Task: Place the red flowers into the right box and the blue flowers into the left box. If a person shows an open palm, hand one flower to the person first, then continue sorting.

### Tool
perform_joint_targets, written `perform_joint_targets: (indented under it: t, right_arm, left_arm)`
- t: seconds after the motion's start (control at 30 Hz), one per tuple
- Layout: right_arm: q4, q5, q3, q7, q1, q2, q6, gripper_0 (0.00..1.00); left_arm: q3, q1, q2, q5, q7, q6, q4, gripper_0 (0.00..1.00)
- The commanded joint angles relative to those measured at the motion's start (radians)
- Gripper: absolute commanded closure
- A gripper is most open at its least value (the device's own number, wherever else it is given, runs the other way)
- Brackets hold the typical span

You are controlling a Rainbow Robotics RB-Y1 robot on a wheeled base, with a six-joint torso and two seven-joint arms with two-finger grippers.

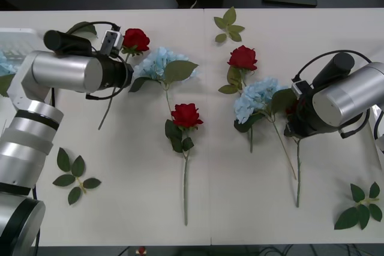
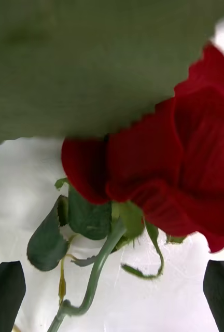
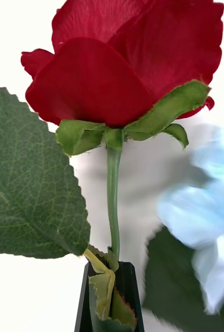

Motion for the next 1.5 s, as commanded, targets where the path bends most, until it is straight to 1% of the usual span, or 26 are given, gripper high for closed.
perform_joint_targets:
  t: [0.03,0.13,0.17,0.2,0.27,0.3,0.4,0.47,0.53,0.67,0.7,0.77,0.87,1.0,1.07,1.1,1.17,1.2,1.33,1.43,1.5]
  right_arm:
    - [0.021,0.02,-0.011,-0.031,-0.02,0.012,-0.009,0.0]
    - [0.034,0.02,-0.009,-0.034,-0.021,0.015,-0.009,0.0]
    - [0.037,0.017,-0.009,-0.036,-0.021,0.015,-0.007,0.05]
    - [0.035,0.016,-0.009,-0.036,-0.021,0.015,-0.005,0.17]
    - [0.035,0.011,-0.008,-0.037,-0.021,0.015,-0.001,0.35]
    - [0.035,0.011,-0.009,-0.037,-0.021,0.015,-0.001,0.38]
    - [0.038,0.013,-0.003,-0.04,-0.021,0.015,0.004,0.56]
    - [0.046,0.013,0.001,-0.043,-0.021,0.015,0.001,0.68]
    - [0.055,0.013,0.007,-0.045,-0.021,0.015,-0.007,0.76]
    - [0.072,0.01,0.02,-0.051,-0.021,0.015,-0.022,0.96]
    - [0.072,0.008,0.02,-0.053,-0.021,0.015,-0.021,0.99]
    - [0.072,0.003,0.02,-0.054,-0.021,0.015,-0.019,1.0]
    - [0.071,-0.006,0.02,-0.054,-0.027,0.015,-0.019,1.0]
    - [0.071,-0.041,-0.002,-0.056,-0.055,0.013,-0.013,1.0]
    - [0.071,-0.067,-0.031,-0.045,-0.082,0.012,0.002,1.0]
    - [0.071,-0.072,-0.035,-0.043,-0.09,0.012,0.008,1.0]
    - [0.071,-0.092,-0.048,-0.039,-0.136,0.001,0.022,1.0]
    - [0.071,-0.104,-0.048,-0.039,-0.161,-0.011,0.024,1.0]
    - [0.071,-0.121,-0.048,-0.036,-0.224,-0.062,0.024,1.0]
    - [0.071,-0.145,-0.048,-0.03,-0.262,-0.119,0.024,1.0]
    - [0.071,-0.171,-0.046,-0.019,-0.282,-0.177,0.022,1.0]
  left_arm:
    - [0.061,0.057,0.066,0.088,0.034,0.15,-0.222,1.0]
    - [0.091,0.102,0.081,0.149,0.032,0.219,-0.322,1.0]
    - [0.109,0.134,0.092,0.185,0.031,0.238,-0.373,1.0]
    - [0.117,0.149,0.095,0.208,0.029,0.241,-0.396,1.0]
    - [0.135,0.183,0.097,0.275,0.025,0.228,-0.451,1.0]
    - [0.137,0.189,0.097,0.298,0.025,0.222,-0.462,1.0]
    - [0.146,0.195,0.097,0.541,0.014,0.149,-0.477,1.0]
    - [0.155,0.197,0.097,0.685,-0.035,0.106,-0.477,1.0]
    - [0.163,0.2,0.097,0.792,-0.087,0.087,-0.477,1.0]
    - [0.158,0.211,0.1,1.022,-0.219,0.027,-0.477,1.0]
    - [0.152,0.211,0.101,1.067,-0.241,0.017,-0.477,1.0]
    - [0.135,0.212,0.103,1.151,-0.285,-0.011,-0.477,1.0]
    - [0.086,0.226,0.107,1.278,-0.376,-0.091,-0.492,1.0]
    - [0.008,0.251,0.11,1.364,-0.442,-0.213,-0.531,1.0]
    - [-0.052,0.266,0.11,1.409,-0.477,-0.307,-0.561,1.0]
    - [-0.066,0.268,0.11,1.421,-0.485,-0.33,-0.569,1.0]
    - [-0.127,0.269,0.109,1.467,-0.52,-0.424,-0.592,1.0]
    - [-0.155,0.269,0.104,1.478,-0.538,-0.468,-0.601,1.0]
    - [-0.224,0.263,0.083,1.505,-0.577,-0.565,-0.614,1.0]
    - [-0.264,0.251,0.064,1.542,-0.612,-0.623,-0.614,1.0]
    - [-0.288,0.238,0.052,1.556,-0.619,-0.663,-0.614,1.0]
